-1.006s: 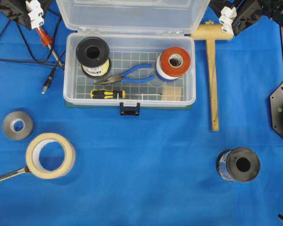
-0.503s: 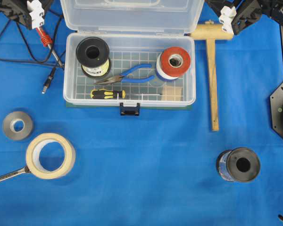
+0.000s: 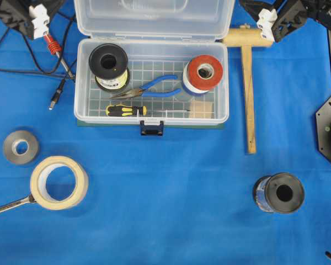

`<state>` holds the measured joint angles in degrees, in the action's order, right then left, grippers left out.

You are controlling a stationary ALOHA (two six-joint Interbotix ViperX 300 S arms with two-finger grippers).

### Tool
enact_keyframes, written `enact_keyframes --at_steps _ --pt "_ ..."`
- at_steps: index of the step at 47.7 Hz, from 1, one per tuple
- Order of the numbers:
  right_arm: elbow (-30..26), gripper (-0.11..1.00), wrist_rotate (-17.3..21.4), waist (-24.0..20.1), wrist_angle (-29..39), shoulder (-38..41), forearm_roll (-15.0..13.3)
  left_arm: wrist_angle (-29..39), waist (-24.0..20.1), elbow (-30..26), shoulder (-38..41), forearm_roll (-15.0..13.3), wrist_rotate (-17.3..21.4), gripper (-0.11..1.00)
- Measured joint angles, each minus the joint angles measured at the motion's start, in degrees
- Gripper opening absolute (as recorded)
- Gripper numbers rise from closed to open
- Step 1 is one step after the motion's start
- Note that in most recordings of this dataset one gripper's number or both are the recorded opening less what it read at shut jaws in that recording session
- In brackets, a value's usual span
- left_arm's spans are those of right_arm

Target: Open the tool box with both arms.

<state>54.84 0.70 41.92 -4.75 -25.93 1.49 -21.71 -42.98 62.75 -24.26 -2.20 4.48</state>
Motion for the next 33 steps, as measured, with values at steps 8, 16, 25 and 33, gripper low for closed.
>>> enact_keyframes --at_steps 8,16,25,33 --pt "1.8 0.86 0.0 1.6 1.8 -2.6 0.0 0.8 -1.0 2.7 -4.5 0.0 0.0 0.92" --pt "3.7 0.86 0.0 2.5 2.4 -6.1 0.0 2.0 -1.1 5.0 -9.2 -0.1 0.0 0.92" --pt "4.2 0.86 0.2 2.7 2.6 -7.5 0.0 2.7 -1.2 5.9 -11.6 0.0 0.0 0.92" --pt "4.2 0.86 0.3 2.7 2.6 -7.5 0.1 4.0 -0.9 6.0 -11.7 0.0 -0.2 0.91"
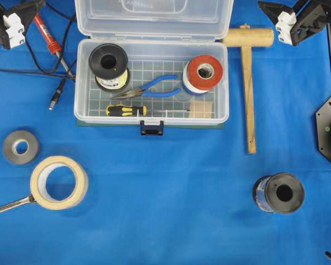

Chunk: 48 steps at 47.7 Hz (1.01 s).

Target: Open the tool box with both arms.

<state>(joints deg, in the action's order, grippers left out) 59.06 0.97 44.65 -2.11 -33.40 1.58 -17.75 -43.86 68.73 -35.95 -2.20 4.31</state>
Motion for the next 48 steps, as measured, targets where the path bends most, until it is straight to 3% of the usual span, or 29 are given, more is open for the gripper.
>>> enact_keyframes --at_steps 9,31,42,48 --pt "0.0 0.86 0.6 -4.1 0.8 -0.1 0.3 2.4 4.7 0.2 -0.4 0.0 0.0 0.92" --pt "0.7 0.86 0.8 -27.6 4.7 -0.2 0.4 9.8 27.2 0.9 -1.6 0.0 -0.5 0.92" --pt "0.7 0.86 1.5 -37.4 8.1 0.3 0.4 9.9 35.3 0.9 -1.5 0.0 -0.6 0.91" --pt "0.7 0.86 2.2 -40.5 8.7 0.5 0.4 9.9 38.3 0.9 -1.5 0.0 -0.6 0.91"
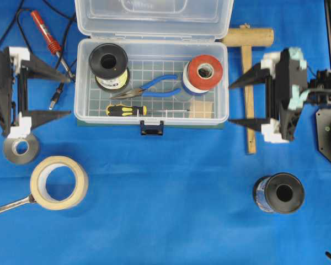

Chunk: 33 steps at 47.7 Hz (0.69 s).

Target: Open the tool box with both arms.

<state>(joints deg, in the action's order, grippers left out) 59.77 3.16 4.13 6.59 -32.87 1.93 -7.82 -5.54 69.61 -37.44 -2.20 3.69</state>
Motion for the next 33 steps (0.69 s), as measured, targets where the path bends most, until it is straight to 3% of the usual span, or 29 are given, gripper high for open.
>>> enact_keyframes --at_steps 15,23,33 --pt "1.2 0.86 0.0 -0.4 1.2 -3.3 -0.3 0.6 3.7 0.7 -1.8 0.0 -0.9 0.91" --pt "3.0 0.86 0.0 -0.5 3.9 -9.4 -0.3 2.0 6.4 1.8 -4.5 0.0 -1.1 0.91" --pt "7.1 0.86 0.4 -0.6 5.3 -16.3 -0.1 3.6 6.6 4.1 -9.1 -0.1 -1.6 0.91"
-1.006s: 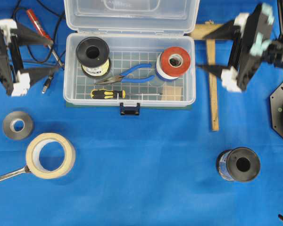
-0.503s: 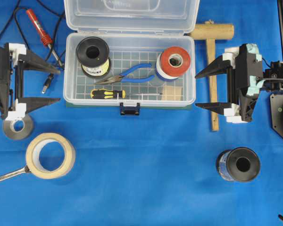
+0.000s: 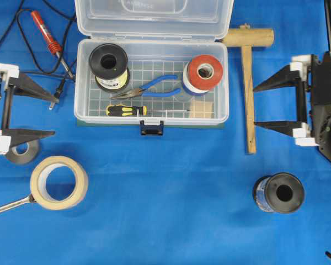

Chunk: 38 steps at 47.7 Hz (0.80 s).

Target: Open the tool box with both arms.

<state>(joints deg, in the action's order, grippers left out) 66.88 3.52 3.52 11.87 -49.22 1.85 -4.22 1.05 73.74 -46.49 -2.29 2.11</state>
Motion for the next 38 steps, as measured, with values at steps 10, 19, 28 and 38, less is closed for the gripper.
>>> enact_keyframes --at_steps 10,19,28,38 --pt "4.6 0.86 1.5 0.0 0.1 -5.4 0.2 1.7 0.0 3.4 -6.1 0.1 -1.1 0.91" --pt "5.9 0.86 1.8 0.0 0.1 -7.4 0.3 2.5 0.1 6.5 -11.4 0.1 -2.2 0.91" --pt "5.9 0.86 1.8 0.0 0.1 -7.4 0.3 2.8 0.0 7.6 -14.7 0.0 -2.1 0.91" --pt "5.9 0.86 1.8 0.0 0.1 -7.6 0.2 3.0 0.0 7.6 -15.1 0.0 -1.9 0.91"
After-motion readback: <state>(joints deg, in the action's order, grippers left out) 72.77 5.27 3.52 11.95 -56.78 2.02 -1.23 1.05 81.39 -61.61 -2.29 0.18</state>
